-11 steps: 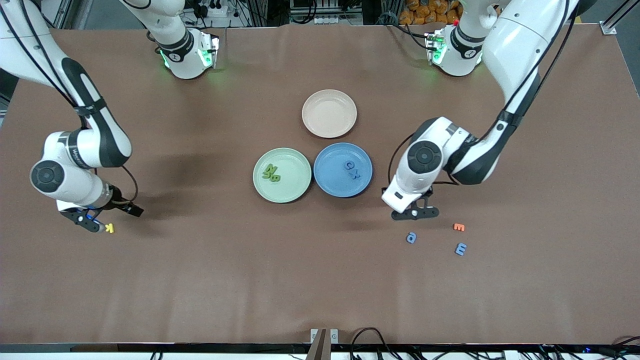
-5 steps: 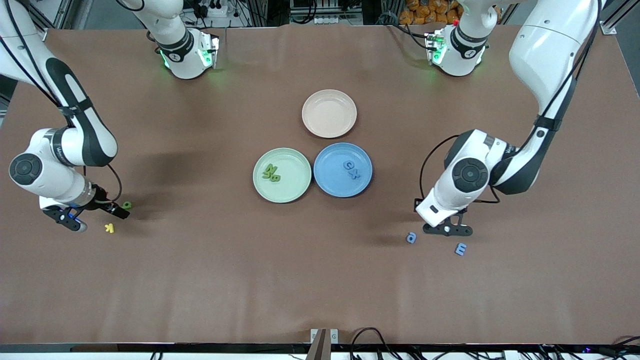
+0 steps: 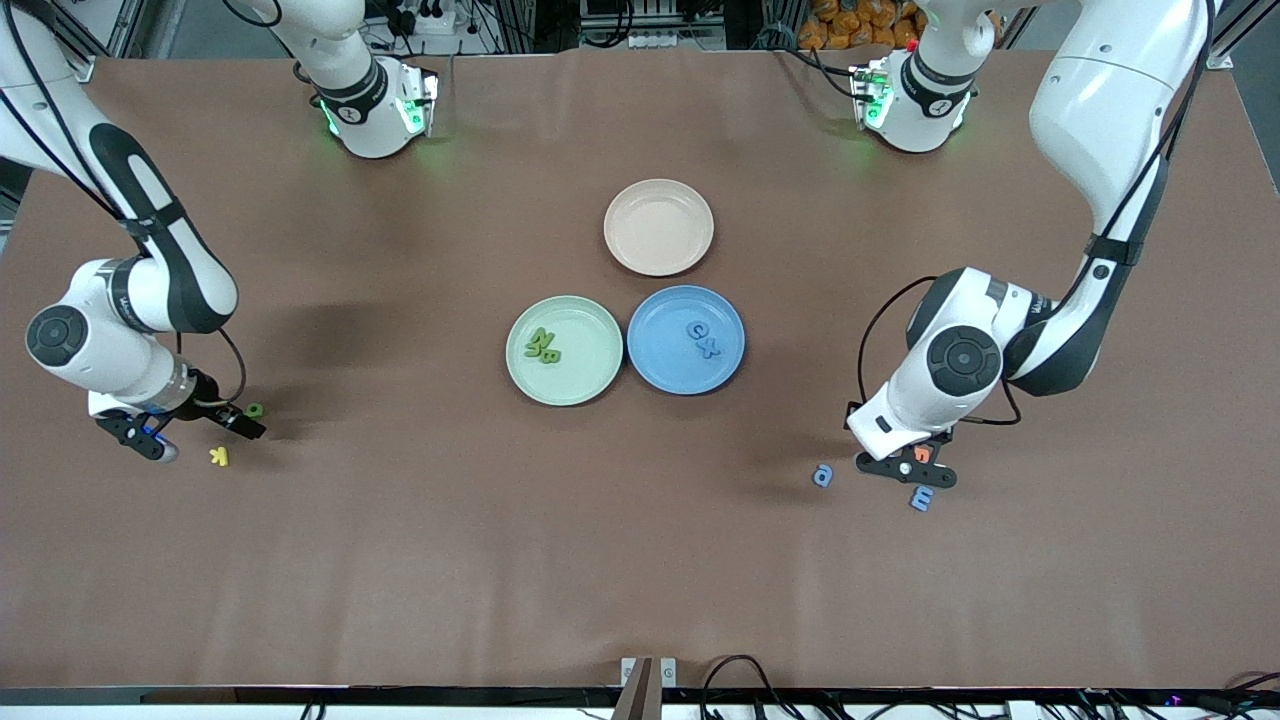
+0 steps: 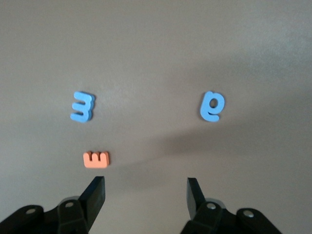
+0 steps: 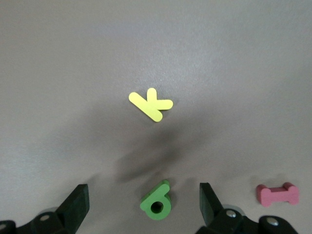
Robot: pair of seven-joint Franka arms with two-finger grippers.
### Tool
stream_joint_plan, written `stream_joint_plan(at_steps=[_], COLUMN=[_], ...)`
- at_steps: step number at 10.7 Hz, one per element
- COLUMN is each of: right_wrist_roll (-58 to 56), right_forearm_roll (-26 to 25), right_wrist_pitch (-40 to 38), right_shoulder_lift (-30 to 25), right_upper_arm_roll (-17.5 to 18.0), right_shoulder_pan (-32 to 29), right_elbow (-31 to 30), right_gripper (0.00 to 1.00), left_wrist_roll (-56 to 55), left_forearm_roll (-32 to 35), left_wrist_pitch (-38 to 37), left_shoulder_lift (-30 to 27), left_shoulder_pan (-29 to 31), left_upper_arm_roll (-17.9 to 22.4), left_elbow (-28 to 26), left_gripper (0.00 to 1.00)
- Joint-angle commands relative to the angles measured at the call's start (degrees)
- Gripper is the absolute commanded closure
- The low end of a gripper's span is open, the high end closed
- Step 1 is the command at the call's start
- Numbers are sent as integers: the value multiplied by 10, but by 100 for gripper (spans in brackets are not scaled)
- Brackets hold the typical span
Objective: Sort letters by color into matching plates
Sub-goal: 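Move the right gripper to the green b while the left gripper reaches the blue 3, then grasp the green b with the right gripper while the left gripper grasps the blue 3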
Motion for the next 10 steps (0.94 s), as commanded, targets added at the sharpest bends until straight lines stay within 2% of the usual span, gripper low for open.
stream_joint_plan(at_steps=[1,4,9,10], right_wrist_roll=[0,0,1,1], right_forearm_roll=[-13,-13,-14,-14], right_wrist_pitch=[28,41,51,51], right_shoulder_lift=[6,5,0,-1], right_upper_arm_roll=[17,16,17,17], right_shoulder_pan=[-26,-28,-36,-36], right_elbow=[-27,-47,-68,-69], right_gripper=[0,0,0,10], left_wrist_roll=[48,112,197,211], left_forearm_roll=[10,9,5,2], left_wrist_pitch=[-5,-3,8,10], left_shoulder_lift=[46,62,86,97], left_shoulder_pan=[-5,-5,-3,4], left_upper_arm_roll=[2,8,41,43], left_elbow=[62,75,101,111], left_gripper=[20,15,20,21])
